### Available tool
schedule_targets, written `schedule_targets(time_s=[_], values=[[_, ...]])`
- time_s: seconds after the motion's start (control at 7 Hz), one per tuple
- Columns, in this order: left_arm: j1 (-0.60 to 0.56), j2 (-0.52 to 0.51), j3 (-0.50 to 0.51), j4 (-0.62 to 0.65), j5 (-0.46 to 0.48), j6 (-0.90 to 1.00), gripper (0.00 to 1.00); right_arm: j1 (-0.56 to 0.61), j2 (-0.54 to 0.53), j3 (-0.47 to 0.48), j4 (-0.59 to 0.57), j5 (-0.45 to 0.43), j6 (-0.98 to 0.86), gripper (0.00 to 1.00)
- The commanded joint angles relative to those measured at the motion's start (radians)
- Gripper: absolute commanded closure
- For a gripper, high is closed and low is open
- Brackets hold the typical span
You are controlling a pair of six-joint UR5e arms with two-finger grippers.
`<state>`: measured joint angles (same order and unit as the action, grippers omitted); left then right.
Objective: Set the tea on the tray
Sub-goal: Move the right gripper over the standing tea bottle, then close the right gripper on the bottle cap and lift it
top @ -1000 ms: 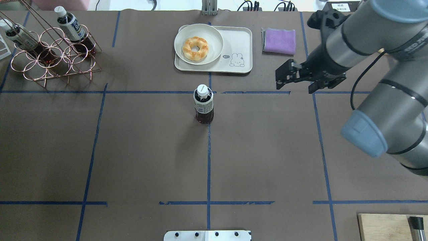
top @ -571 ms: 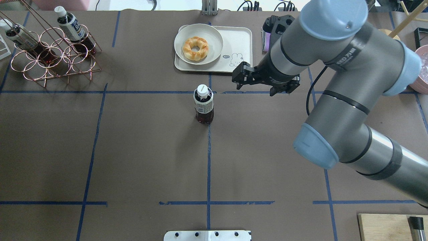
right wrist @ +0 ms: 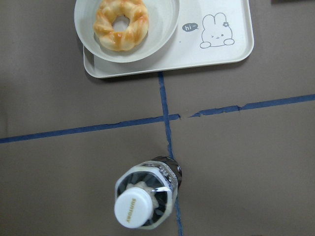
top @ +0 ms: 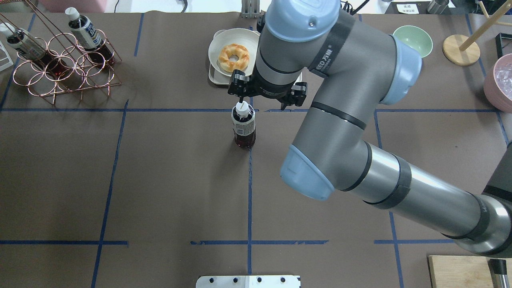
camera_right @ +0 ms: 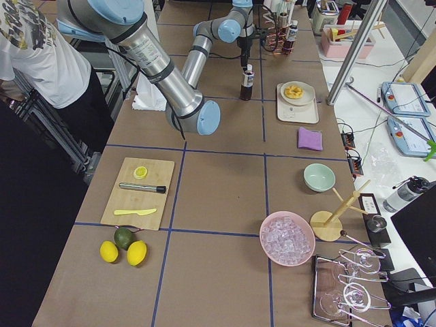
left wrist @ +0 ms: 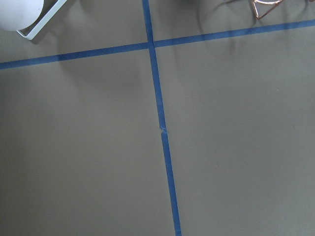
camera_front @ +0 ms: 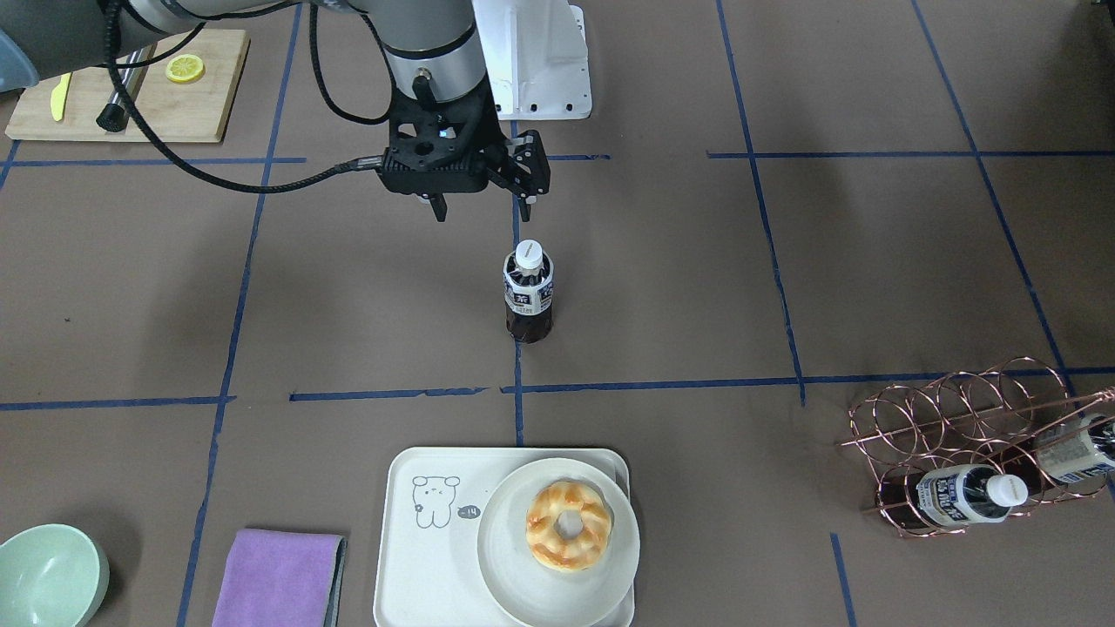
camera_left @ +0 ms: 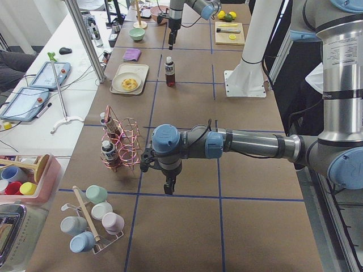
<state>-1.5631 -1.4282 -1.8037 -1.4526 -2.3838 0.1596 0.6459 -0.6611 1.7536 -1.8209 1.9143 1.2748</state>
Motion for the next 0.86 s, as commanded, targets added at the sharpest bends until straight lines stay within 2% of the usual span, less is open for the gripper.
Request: schedule_targets(time_s=[0.0,0.14,0.43,0.71], values=[[0.0,-0.002,0.009,-0.005,0.0,0.0,0.0,-0.014,0.084,-0.135,-0.005,-0.023,-0.032,0.01],[0.0,-0.003,0.012,-0.006,0.0,0.0,0.0,-0.014,0.107,-0.178,-0.003,-0.024,-0.087,0.02],[0.0,-0.003,0.014,-0.008,0.0,0.0,0.0,-0.014,0.118,-0.203,-0.005,-0.024,-0.208,0.03],[0.0,-0.003,0.017,-0.008,0.0,0.0,0.0,-0.022,0.114,-0.227,-0.006,-0.021,-0.21,0.06]])
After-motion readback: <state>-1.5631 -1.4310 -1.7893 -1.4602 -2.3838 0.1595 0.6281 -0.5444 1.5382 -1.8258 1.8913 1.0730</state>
